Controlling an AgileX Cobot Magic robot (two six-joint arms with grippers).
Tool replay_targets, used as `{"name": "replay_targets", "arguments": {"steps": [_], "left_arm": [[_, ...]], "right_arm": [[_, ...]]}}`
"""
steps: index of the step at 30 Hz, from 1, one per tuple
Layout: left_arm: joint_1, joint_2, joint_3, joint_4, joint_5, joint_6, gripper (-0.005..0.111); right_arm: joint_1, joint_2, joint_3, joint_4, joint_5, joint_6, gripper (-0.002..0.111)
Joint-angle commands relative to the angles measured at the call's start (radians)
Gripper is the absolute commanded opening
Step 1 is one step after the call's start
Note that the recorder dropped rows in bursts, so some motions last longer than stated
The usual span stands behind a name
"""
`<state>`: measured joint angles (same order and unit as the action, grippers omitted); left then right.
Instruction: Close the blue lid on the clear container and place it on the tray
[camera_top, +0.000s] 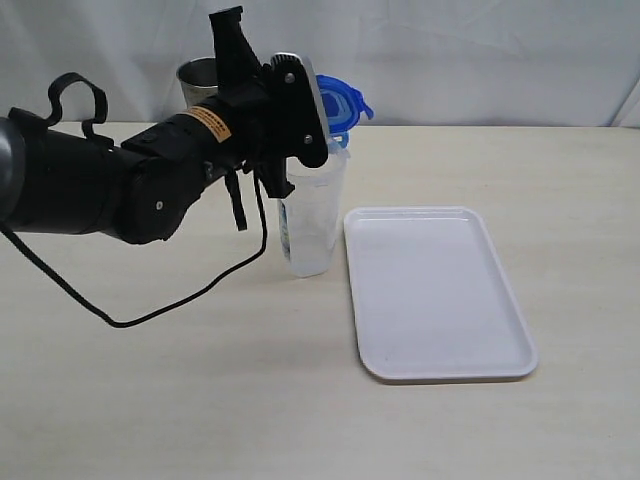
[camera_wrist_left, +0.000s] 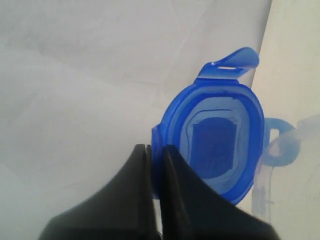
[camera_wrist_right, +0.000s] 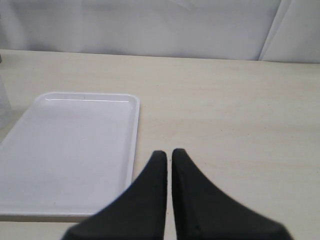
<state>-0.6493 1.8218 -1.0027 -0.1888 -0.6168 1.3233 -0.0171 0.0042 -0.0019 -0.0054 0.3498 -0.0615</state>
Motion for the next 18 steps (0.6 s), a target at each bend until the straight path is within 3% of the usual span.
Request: {"name": "replay_targets", "arguments": {"steps": [1, 18], "left_arm": [[-0.003, -0.006, 0.002, -0.007, 0.007, 0.003, 0.0], [-0.034, -0.024, 0.002, -0.084, 0.023, 0.124, 0.0]], "right_arm": [[-0.004, -0.004, 0.002, -0.007, -0.004, -0.003, 0.004], [-0.004, -0.004, 0.002, -0.007, -0.004, -0.003, 0.004]]}}
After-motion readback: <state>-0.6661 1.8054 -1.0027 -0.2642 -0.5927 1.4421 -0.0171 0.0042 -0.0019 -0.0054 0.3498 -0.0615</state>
